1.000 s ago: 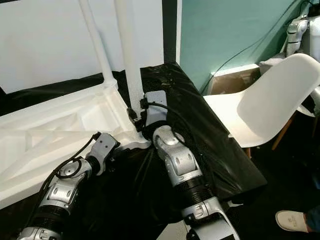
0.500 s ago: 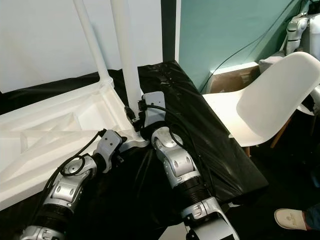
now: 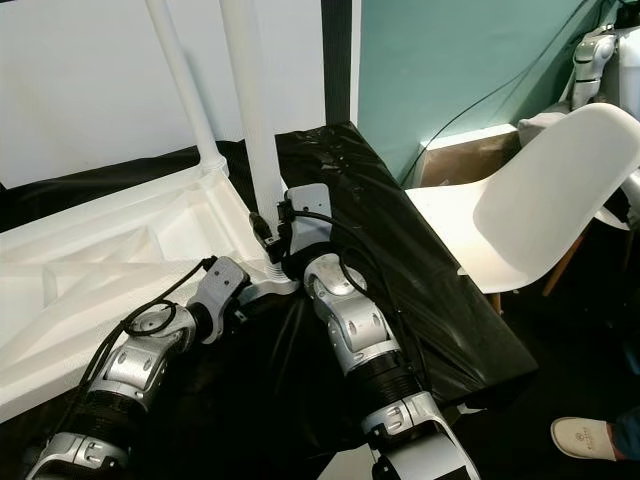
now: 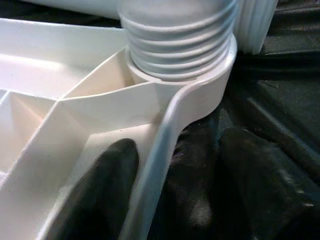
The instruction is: Building children table
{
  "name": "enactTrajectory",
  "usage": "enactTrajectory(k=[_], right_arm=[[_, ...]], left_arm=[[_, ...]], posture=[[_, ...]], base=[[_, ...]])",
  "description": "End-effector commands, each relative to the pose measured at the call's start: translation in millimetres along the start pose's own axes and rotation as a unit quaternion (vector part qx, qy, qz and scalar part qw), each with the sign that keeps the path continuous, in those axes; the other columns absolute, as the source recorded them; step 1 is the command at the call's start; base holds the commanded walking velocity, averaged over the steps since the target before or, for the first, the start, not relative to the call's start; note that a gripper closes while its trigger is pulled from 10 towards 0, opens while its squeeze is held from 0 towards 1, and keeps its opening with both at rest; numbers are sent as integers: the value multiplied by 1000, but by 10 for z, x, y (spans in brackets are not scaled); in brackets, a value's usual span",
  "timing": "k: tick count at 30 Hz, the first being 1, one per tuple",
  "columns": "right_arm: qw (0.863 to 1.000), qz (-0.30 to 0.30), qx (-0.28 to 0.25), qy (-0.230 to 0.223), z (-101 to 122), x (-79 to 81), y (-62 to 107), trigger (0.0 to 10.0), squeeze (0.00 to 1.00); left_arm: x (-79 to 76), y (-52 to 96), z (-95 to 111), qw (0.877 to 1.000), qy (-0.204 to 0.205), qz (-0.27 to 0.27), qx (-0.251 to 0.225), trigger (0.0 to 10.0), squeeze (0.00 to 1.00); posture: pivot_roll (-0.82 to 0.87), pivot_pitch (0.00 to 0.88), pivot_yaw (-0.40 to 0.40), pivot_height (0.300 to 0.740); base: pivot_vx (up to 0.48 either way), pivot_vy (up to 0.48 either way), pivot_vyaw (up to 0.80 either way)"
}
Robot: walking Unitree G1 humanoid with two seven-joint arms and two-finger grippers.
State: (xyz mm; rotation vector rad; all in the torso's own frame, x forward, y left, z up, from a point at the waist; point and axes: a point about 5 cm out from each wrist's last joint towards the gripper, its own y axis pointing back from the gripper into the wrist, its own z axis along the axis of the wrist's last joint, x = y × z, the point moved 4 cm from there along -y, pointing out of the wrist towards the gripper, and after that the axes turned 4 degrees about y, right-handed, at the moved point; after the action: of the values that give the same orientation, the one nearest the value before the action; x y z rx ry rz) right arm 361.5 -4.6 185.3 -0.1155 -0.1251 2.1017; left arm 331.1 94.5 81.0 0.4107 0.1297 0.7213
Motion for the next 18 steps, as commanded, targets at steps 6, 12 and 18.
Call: enactTrajectory(k=[6, 12, 18], right_arm=[[1000, -8, 9, -15, -88, -36, 12, 10000, 0], [1000, -3, 0, 15, -52, -54, 20, 10000, 200], [1000, 10, -3, 29, -36, -49, 32, 10000, 506]], left_arm=[[-322, -5, -203, 992, 11, -119, 33, 0, 0], [-278, -18, -226, 994, -11, -103, 45, 10000, 0], [-254, -48, -254, 995, -27, -82, 58, 10000, 0]], posture=[[-88, 0, 66, 740], [-94, 0, 64, 740], [-96, 0, 64, 740]], base=[[0, 0, 0], [0, 0, 0], [0, 0, 0]])
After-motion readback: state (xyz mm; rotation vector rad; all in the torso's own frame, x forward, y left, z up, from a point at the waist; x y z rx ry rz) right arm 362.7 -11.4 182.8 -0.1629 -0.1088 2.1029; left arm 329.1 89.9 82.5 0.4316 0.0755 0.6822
